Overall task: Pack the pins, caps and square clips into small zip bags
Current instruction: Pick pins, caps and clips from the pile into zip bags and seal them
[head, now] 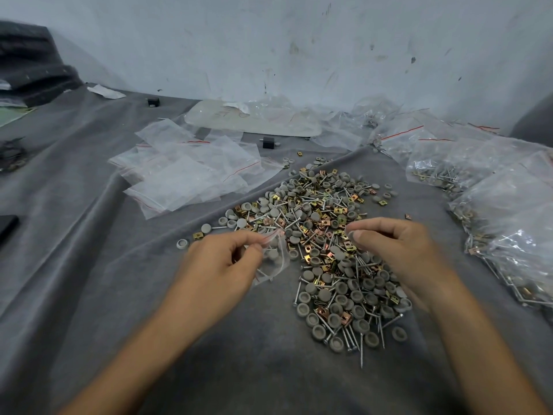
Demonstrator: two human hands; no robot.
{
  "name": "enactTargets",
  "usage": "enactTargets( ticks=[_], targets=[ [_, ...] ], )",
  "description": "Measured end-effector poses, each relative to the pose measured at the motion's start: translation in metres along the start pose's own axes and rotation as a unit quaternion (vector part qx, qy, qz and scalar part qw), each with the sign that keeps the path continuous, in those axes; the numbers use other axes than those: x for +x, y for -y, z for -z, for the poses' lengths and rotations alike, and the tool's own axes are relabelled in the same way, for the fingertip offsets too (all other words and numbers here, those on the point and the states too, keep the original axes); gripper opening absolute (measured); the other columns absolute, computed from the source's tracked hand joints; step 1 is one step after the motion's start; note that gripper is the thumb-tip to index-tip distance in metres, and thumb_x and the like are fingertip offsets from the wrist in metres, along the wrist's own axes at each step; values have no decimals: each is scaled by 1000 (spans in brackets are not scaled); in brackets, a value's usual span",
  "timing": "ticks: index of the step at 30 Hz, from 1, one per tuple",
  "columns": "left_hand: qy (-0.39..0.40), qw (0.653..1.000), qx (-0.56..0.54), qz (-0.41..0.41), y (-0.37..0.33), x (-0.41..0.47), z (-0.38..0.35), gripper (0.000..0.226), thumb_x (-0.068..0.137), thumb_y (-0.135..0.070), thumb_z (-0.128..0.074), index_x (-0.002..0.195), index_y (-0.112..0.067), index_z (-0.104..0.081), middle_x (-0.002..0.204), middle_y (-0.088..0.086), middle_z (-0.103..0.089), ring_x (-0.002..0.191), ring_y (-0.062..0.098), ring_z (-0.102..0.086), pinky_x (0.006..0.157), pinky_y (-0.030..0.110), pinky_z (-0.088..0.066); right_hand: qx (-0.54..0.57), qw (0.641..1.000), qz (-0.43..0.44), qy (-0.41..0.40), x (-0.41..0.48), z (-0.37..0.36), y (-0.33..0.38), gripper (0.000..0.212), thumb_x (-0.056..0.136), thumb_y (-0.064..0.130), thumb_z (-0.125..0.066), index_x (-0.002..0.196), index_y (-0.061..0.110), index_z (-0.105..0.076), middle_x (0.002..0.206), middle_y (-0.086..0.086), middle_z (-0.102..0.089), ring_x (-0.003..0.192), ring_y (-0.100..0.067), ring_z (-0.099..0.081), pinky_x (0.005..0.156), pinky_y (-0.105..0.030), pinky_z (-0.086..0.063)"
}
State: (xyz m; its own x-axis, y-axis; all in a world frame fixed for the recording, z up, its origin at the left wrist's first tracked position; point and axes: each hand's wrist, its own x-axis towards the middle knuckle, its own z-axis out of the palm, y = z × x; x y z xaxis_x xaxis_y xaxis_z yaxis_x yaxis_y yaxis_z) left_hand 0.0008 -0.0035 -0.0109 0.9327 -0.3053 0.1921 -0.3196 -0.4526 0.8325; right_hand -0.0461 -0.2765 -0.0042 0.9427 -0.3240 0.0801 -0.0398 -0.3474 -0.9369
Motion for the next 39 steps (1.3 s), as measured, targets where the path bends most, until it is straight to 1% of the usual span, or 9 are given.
enactTargets(
  ticks=[4, 8, 12, 15, 19, 26, 31, 35, 39],
  targets=[
    [3, 1000, 5, -7, 0, 0, -1, 23, 89, -43, -52, 94, -44, -75, 62, 2, -65, 59, 23, -62, 60, 47, -55, 40, 999, 3, 16, -4, -4, 5, 12, 87, 21, -76, 94, 30, -82, 101, -3, -78, 103, -19, -72, 102, -48, -52],
    [14, 1000, -9, -9, 0, -1, -3, 24, 88, -45, -51, 102, -56, -66, 64, 4, -65, 64, 26, -65, 64, 51, -56, 102, 987, 25, 122, -21, -26, 16, 23, 78, 34, -77, 100, 27, -81, 103, -2, -78, 102, -20, -73, 99, -43, -54],
    [18, 1000, -7, -5, 1, 0, -4, 26, 88, -45, -51, 101, -46, -74, 63, -3, -67, 61, 18, -65, 64, 48, -56, 75, 981, 73, 161, -37, -59, 25, 18, 80, 35, -75, 97, 32, -81, 101, 6, -77, 96, -15, -72, 87, -31, -59],
    [31, 999, -5, -9, 0, -1, -5, 29, 88, -43, -50, 102, -39, -76, 63, -8, -68, 61, 13, -65, 64, 45, -56, 65, 984, 89, 141, -41, -76, 27, 14, 88, 16, -75, 96, 26, -82, 98, 9, -76, 90, -8, -71, 78, -18, -54],
    [35, 999, -8, -17, 0, -2, -4, 29, 90, -41, -51, 104, -41, -76, 63, -9, -68, 62, 13, -66, 63, 44, -56, 80, 989, 73, 101, -41, -81, 28, 17, 90, 9, -73, 99, 21, -81, 96, 8, -77, 82, -6, -71, 72, -21, -56],
    [36, 999, -8, -23, -1, -2, -1, 29, 90, -39, -50, 105, -41, -76, 60, -12, -65, 57, 5, -62, 55, 33, -51, 80, 988, 107, 72, -41, -78, 28, 25, 91, 12, -73, 99, 35, -79, 88, 9, -77, 71, 1, -65, 63, -14, -50],
    [33, 999, -13, -21, 0, -1, -1, 26, 94, -35, -53, 102, -47, -74, 61, -6, -66, 54, 8, -61, 54, 33, -50, 76, 985, 114, 100, -42, -79, 29, 28, 91, 9, -72, 105, 33, -78, 95, 10, -78, 85, -4, -71, 69, -14, -52],
    [8, 1000, -19, -10, 0, 0, 3, 24, 100, -26, -59, 96, -44, -75, 62, -1, -67, 50, 0, -57, 53, 28, -48, 64, 991, 110, 35, -35, -60, 28, 22, 92, 16, -71, 99, 35, -77, 87, 10, -75, 73, 1, -65, 62, -12, -49],
    [-11, 999, -47, 0, -3, 1, 6, 21, 99, -19, -60, 99, -32, -76, 59, 0, -65, 43, -4, -50, 45, 10, -34, -34, 992, 117, -30, -27, -40, 19, 14, 94, 24, -69, 99, 35, -76, 85, 18, -72, 75, 1, -64, 63, -11, -47]
  ],
)
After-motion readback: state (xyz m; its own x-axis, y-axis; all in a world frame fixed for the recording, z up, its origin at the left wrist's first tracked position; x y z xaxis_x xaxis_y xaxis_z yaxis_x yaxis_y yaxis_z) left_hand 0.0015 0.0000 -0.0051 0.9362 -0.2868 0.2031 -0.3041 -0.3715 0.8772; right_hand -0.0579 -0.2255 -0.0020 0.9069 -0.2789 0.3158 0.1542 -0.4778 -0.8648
